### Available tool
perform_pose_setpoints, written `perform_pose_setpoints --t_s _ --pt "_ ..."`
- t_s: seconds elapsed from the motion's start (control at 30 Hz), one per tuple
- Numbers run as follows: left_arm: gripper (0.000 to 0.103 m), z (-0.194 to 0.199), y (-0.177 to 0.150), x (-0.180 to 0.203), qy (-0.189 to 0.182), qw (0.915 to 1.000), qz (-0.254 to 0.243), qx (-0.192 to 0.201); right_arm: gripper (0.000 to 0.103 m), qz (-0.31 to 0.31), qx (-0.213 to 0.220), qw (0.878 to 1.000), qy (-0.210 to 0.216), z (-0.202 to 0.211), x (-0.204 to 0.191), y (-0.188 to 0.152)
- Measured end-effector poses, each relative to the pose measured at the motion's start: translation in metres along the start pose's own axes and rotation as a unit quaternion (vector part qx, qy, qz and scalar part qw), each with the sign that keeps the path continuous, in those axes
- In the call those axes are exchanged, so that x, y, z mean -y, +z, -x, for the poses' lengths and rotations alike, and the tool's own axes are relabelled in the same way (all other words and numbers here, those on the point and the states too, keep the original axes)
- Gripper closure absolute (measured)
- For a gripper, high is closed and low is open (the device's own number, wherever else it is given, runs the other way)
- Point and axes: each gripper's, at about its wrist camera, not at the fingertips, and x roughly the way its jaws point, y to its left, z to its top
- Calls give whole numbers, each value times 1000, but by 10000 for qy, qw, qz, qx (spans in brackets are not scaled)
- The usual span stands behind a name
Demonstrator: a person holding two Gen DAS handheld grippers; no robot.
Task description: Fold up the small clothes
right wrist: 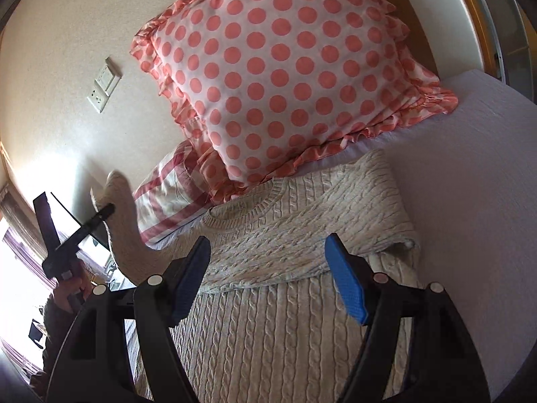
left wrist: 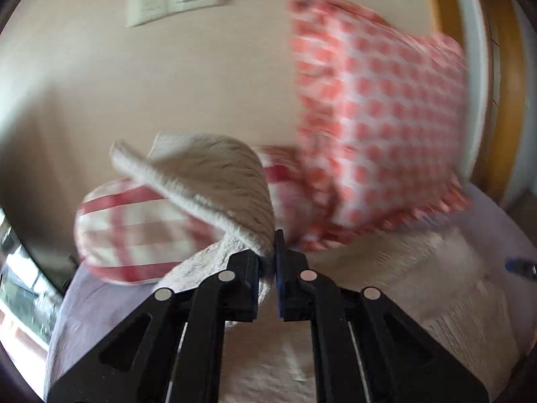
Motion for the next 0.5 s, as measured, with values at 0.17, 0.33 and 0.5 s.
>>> perform_pose_setpoints --t_s 0.17,0.33,0.5 --pt "91 -42 -86 165 -474 9682 -2333 -774 31 -240 -279 9993 -16 -10 14 1" --pt "62 -9 -117 150 -385 9711 -2242 -721 37 -295 -662 9969 -319 -31 25 6" --pt "48 35 -129 93 -280 9832 -1622 -785 55 -200 -975 9911 -886 -66 39 12"
